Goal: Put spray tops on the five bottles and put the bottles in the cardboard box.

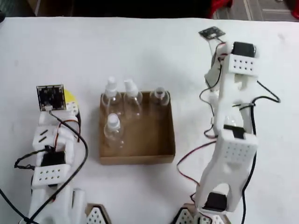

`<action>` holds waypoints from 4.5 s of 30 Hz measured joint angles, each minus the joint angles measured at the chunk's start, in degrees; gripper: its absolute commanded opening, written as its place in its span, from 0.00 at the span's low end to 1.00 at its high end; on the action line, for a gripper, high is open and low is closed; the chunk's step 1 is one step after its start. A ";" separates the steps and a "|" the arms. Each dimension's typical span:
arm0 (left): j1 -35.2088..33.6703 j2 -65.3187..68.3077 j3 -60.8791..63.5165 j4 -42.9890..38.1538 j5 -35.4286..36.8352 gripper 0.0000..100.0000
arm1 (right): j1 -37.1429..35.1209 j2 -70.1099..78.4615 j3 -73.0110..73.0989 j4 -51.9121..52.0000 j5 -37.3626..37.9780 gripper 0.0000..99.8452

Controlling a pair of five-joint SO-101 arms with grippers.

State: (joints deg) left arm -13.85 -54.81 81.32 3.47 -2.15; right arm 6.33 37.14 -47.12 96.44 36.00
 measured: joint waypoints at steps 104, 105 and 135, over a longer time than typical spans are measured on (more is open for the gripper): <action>0.00 0.00 0.00 -0.53 0.00 0.02 | -31.30 -81.23 65.41 -60.13 -29.01 0.02; 0.00 0.00 0.00 -0.53 0.00 0.02 | -31.30 -81.85 69.80 -64.88 -29.01 0.02; 0.00 0.00 0.00 -0.53 0.00 0.02 | -29.27 -81.67 102.24 -116.92 -25.14 0.02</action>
State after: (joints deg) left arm -13.85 -54.81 81.32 2.95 -2.15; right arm -22.95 -44.53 55.12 -20.48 10.86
